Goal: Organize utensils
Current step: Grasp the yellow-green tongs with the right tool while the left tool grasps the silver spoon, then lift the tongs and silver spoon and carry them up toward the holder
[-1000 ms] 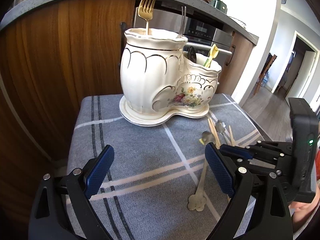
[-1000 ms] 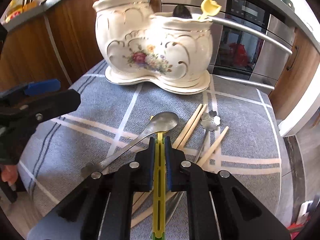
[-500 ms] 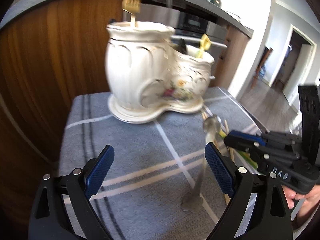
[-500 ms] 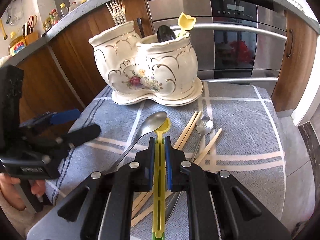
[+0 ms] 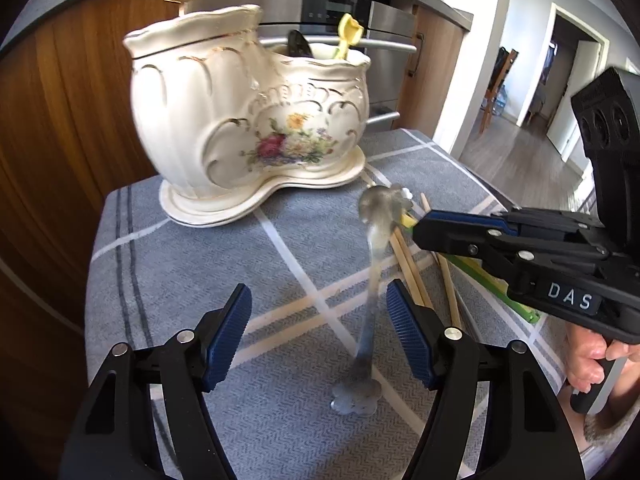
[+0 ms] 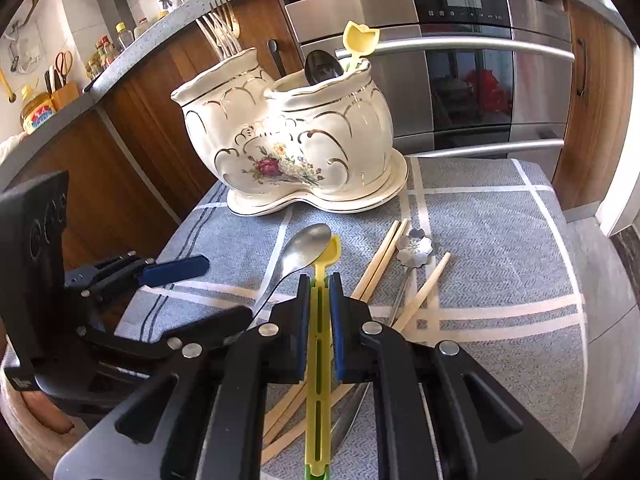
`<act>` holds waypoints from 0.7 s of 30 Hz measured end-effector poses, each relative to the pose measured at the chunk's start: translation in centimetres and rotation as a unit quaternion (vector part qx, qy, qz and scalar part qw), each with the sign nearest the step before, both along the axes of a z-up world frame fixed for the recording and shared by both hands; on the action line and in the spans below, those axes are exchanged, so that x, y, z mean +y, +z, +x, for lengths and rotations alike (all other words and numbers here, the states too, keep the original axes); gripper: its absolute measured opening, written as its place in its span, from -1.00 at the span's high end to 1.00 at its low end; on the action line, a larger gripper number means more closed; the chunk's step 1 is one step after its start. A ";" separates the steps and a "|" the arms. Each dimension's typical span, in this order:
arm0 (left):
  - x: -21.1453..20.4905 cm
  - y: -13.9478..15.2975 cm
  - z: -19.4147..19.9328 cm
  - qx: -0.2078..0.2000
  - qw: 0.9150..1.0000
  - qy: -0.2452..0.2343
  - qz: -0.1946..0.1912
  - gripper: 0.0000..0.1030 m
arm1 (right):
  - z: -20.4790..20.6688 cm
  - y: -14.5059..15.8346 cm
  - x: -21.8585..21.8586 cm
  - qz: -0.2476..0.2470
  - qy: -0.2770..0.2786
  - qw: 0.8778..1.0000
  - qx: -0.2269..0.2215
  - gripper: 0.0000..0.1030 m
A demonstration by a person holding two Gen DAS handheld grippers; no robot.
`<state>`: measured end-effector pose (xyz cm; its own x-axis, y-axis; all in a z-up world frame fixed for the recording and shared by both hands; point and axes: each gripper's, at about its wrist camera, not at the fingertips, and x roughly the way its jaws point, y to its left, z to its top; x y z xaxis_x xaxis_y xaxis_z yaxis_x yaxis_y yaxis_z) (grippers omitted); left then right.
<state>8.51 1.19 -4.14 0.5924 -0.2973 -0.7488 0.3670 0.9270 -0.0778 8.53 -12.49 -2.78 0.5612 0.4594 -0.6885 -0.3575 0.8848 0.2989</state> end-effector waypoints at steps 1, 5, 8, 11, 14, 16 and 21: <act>-0.3 0.0 0.0 -0.002 1.000 -0.004 0.003 -0.19 | 0.0 0.0 0.0 0.001 0.000 1.000 0.002 0.81; -1.8 -0.2 0.7 -0.010 1.000 -0.019 0.012 0.17 | -0.1 0.2 0.2 0.005 0.003 1.000 -0.002 0.81; -2.4 -0.3 1.1 -0.015 0.999 -0.024 0.015 0.37 | -0.3 0.4 0.2 0.011 0.007 1.000 -0.005 0.81; -2.9 -0.3 1.2 -0.011 0.999 -0.036 0.007 0.69 | -0.4 0.5 0.2 0.012 0.009 1.000 -0.006 0.81; -3.2 -0.3 1.0 -0.017 0.999 -0.041 0.015 0.88 | -0.4 0.5 0.0 0.015 0.009 1.000 -0.005 0.81; -3.1 -0.1 1.0 -0.022 0.999 -0.041 0.012 0.88 | -0.4 0.6 -0.2 0.021 0.009 1.000 -0.007 0.81; -2.5 0.4 0.7 -0.033 0.999 -0.030 0.003 0.88 | -0.6 0.9 -0.8 0.024 0.002 1.000 -0.014 0.81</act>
<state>9.19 -1.35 -3.74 0.6221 -0.3294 -0.7103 0.4254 0.9038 -0.0467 7.95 -13.33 -1.85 0.5781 0.4931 -0.6501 -0.3692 0.8686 0.3306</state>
